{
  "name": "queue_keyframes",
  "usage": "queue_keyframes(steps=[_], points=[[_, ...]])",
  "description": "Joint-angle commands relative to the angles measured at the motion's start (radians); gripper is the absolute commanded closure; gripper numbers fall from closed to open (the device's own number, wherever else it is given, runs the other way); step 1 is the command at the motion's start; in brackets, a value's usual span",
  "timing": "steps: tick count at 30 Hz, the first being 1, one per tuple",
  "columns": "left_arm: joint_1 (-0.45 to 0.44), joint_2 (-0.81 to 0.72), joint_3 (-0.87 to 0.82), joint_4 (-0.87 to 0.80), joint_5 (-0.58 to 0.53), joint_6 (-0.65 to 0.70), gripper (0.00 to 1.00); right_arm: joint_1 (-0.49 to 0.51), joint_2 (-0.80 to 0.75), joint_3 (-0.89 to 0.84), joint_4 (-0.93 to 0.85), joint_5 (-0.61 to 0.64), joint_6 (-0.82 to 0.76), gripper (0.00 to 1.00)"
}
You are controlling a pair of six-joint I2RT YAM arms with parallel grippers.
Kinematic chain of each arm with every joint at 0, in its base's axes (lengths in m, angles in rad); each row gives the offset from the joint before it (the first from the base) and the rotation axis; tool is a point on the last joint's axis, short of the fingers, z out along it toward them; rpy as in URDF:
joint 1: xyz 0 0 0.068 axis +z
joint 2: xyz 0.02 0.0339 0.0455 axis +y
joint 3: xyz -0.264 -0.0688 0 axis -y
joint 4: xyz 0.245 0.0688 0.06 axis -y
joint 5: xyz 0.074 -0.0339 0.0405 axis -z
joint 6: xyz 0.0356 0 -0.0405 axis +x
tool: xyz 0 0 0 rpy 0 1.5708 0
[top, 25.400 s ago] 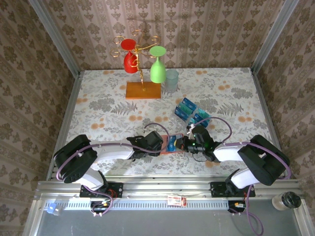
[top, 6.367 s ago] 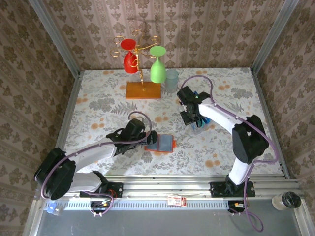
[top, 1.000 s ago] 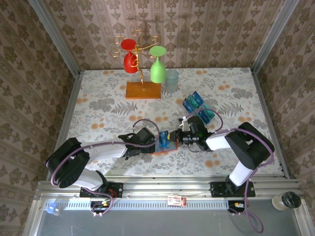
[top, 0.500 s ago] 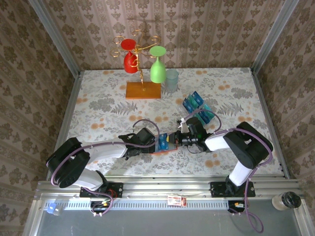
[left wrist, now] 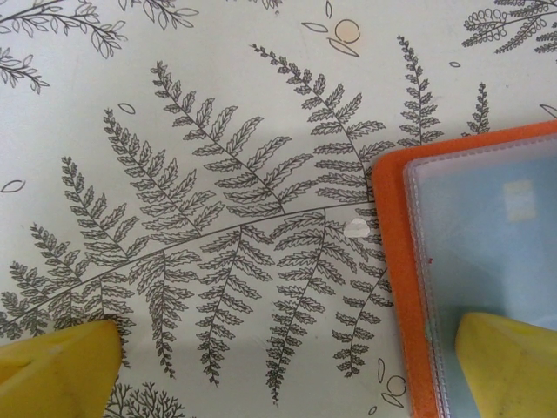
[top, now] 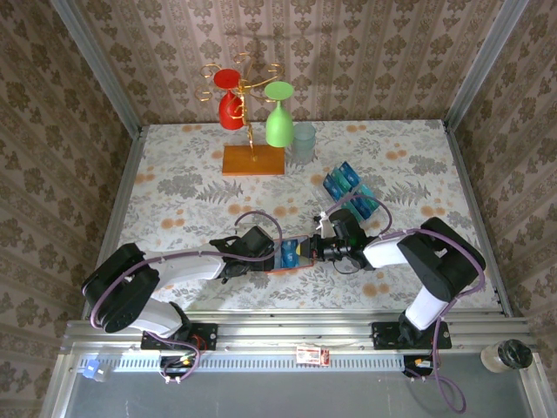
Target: Put the credit cards into the card holder
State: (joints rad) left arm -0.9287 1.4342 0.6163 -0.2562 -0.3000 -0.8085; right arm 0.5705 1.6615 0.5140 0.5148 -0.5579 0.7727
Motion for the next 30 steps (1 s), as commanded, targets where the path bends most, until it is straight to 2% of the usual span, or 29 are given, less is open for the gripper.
queue_keyframes(steps=[1,22,24,28,30], points=[[-0.003,0.039,-0.018,-0.016,0.005,-0.005,0.00,0.008,-0.014,-0.002,-0.073,-0.011,-0.042,1.00],[0.003,0.041,-0.023,0.018,0.018,0.007,0.00,0.026,0.103,0.188,-0.279,-0.041,-0.071,0.99],[0.016,0.035,-0.016,0.018,0.028,0.011,0.00,0.029,0.091,0.206,-0.304,-0.043,-0.077,0.90],[0.031,-0.013,0.006,-0.013,0.033,0.005,0.00,0.030,0.006,0.235,-0.423,0.000,-0.112,0.60],[0.036,-0.042,0.008,-0.024,0.033,-0.002,0.00,0.029,-0.048,0.256,-0.510,0.039,-0.142,0.54]])
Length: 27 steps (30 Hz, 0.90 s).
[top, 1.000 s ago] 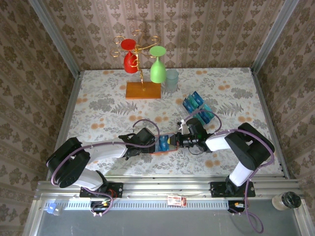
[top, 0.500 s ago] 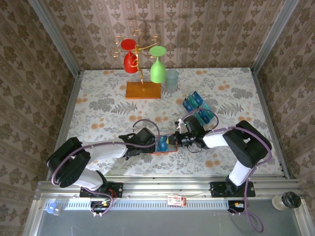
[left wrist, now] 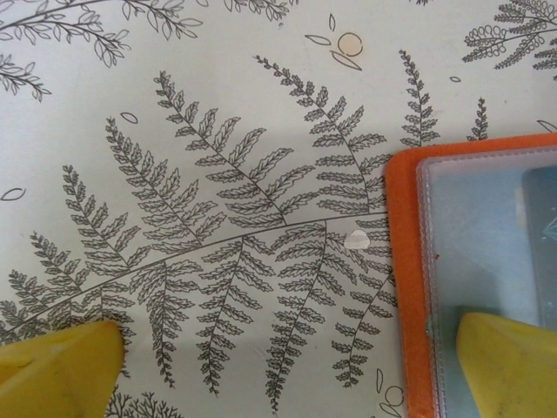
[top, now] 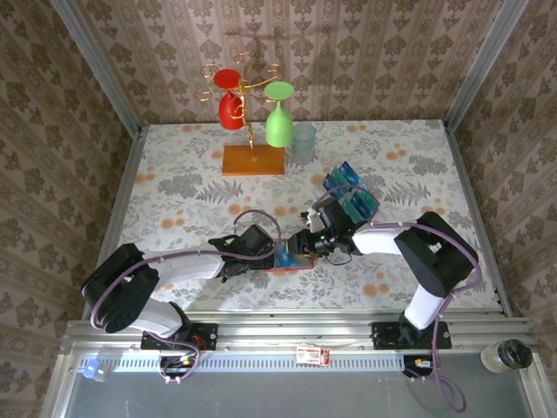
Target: Put the credit cards into the card holder
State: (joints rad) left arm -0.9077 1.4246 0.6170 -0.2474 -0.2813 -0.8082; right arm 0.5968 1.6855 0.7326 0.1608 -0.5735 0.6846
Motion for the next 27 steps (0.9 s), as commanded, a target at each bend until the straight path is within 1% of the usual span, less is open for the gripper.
queue_keyframes(steps=[1,3,6,9,13,16,18,22,27], points=[[0.019,-0.046,0.006,-0.035,0.016,-0.006,0.00,0.003,-0.096,0.051,-0.207,0.078,-0.071,0.53],[0.024,-0.072,0.007,-0.045,0.017,-0.008,0.00,0.003,-0.131,0.077,-0.300,0.122,-0.099,0.53],[0.029,-0.112,0.011,-0.074,0.005,-0.008,0.00,0.005,-0.151,0.119,-0.406,0.177,-0.139,0.58],[0.037,-0.138,0.009,-0.102,-0.006,-0.006,0.00,0.020,-0.136,0.164,-0.481,0.217,-0.177,0.75],[0.055,-0.142,0.003,-0.130,-0.009,-0.005,0.00,0.060,-0.086,0.227,-0.549,0.281,-0.209,0.91],[0.064,-0.128,0.003,-0.148,-0.010,-0.006,0.00,0.097,-0.040,0.272,-0.600,0.343,-0.230,0.98],[0.067,-0.113,0.009,-0.160,-0.014,-0.006,0.00,0.113,-0.012,0.294,-0.622,0.374,-0.237,1.00],[0.074,-0.060,0.034,-0.176,-0.010,0.005,0.00,0.137,0.044,0.333,-0.657,0.420,-0.245,1.00],[0.076,-0.009,0.053,-0.162,-0.006,0.026,0.00,0.148,0.091,0.355,-0.662,0.432,-0.244,1.00]])
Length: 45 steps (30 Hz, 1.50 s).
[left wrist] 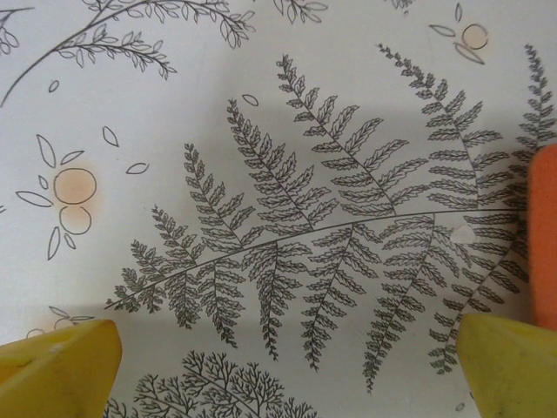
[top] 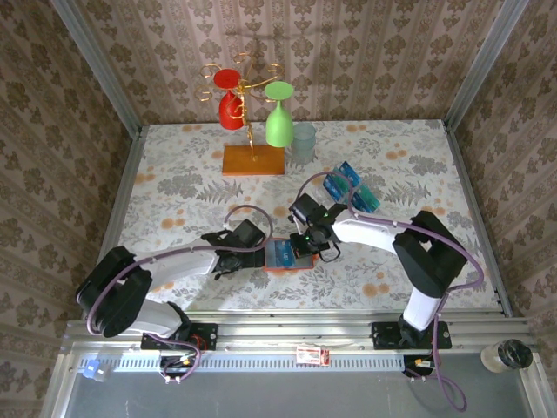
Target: Put the credit cards into the card holder
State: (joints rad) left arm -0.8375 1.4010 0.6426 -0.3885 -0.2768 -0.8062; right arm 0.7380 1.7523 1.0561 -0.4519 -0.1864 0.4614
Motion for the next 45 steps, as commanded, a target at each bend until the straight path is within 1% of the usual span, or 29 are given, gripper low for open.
queue_keyframes(steps=[1,15,26,30,37,41,45], points=[[0.005,0.019,0.026,-0.011,-0.007,0.028,0.00,0.009,0.033,0.034,-0.048,0.045,-0.020,1.00],[0.005,0.088,0.025,0.074,0.027,0.060,0.00,0.048,0.090,0.089,-0.047,0.034,0.003,1.00],[0.006,0.086,0.013,0.097,0.038,0.057,0.00,0.101,0.140,0.173,-0.064,0.024,0.010,1.00],[0.007,0.045,0.015,0.062,0.025,0.051,0.00,0.095,0.105,0.160,-0.078,0.052,0.001,1.00],[0.040,-0.107,-0.029,0.000,0.015,0.010,0.00,0.057,-0.014,0.089,-0.064,0.058,0.014,1.00],[0.058,-0.152,-0.041,-0.007,0.025,0.006,0.00,0.053,-0.026,0.089,-0.045,0.030,0.021,1.00],[0.061,-0.143,-0.043,0.000,0.033,0.010,0.00,0.052,-0.006,0.093,-0.008,-0.006,0.039,1.00]])
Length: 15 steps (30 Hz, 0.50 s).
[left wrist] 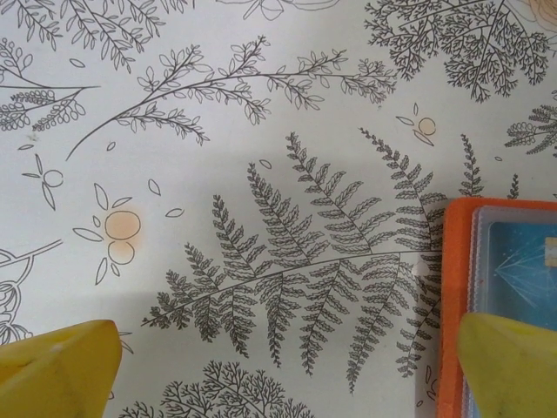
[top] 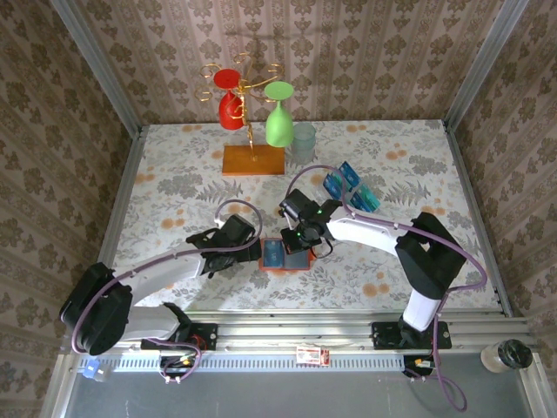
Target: Put the credit cards into the card holder
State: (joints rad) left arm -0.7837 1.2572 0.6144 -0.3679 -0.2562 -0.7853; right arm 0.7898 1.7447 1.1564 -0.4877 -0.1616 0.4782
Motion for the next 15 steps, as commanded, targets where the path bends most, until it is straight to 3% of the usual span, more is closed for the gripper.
queue_keyframes(steps=[1,15], points=[[0.008,0.009,-0.016,-0.017,0.015,-0.011,0.00,0.000,0.007,-0.009,0.044,-0.040,0.026,1.00],[0.011,0.131,-0.028,0.074,0.037,-0.010,0.00,-0.005,0.089,-0.017,0.122,-0.075,0.055,1.00]])
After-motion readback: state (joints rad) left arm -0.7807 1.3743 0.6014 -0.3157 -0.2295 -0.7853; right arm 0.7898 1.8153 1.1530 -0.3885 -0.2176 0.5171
